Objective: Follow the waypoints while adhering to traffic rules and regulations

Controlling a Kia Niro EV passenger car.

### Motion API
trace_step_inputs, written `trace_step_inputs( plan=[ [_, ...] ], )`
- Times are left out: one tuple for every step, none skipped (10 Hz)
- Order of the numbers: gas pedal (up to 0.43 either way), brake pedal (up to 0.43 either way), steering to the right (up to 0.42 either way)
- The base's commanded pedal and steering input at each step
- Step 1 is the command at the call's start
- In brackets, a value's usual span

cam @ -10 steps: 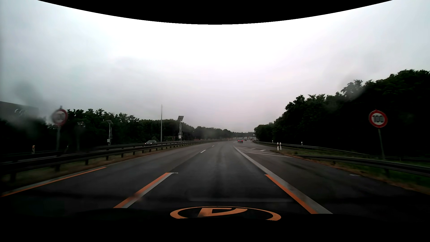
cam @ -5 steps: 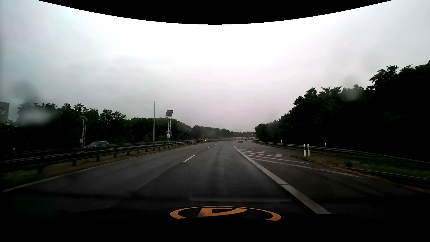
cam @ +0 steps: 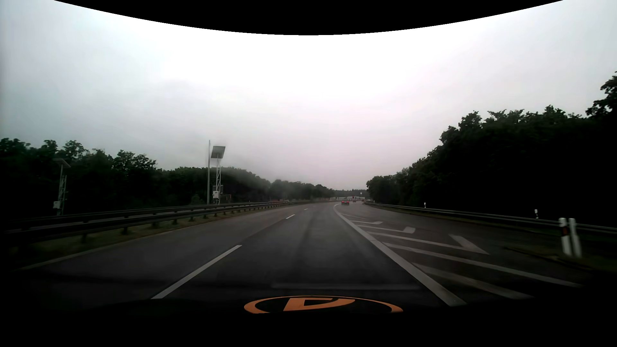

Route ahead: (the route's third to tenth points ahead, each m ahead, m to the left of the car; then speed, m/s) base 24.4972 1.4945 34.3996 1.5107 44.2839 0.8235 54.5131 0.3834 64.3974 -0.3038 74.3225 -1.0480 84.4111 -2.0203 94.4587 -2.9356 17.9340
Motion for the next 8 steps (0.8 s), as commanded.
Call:
trace_step_inputs(
  plan=[
    [0.22, 0.0, 0.003],
    [0.22, 0.0, 0.003],
    [0.22, 0.0, 0.003],
    [0.22, 0.0, 0.003],
    [0.22, 0.0, 0.003],
    [0.22, 0.0, 0.003],
    [0.22, 0.0, 0.003],
    [0.22, 0.0, 0.003]
  ],
)
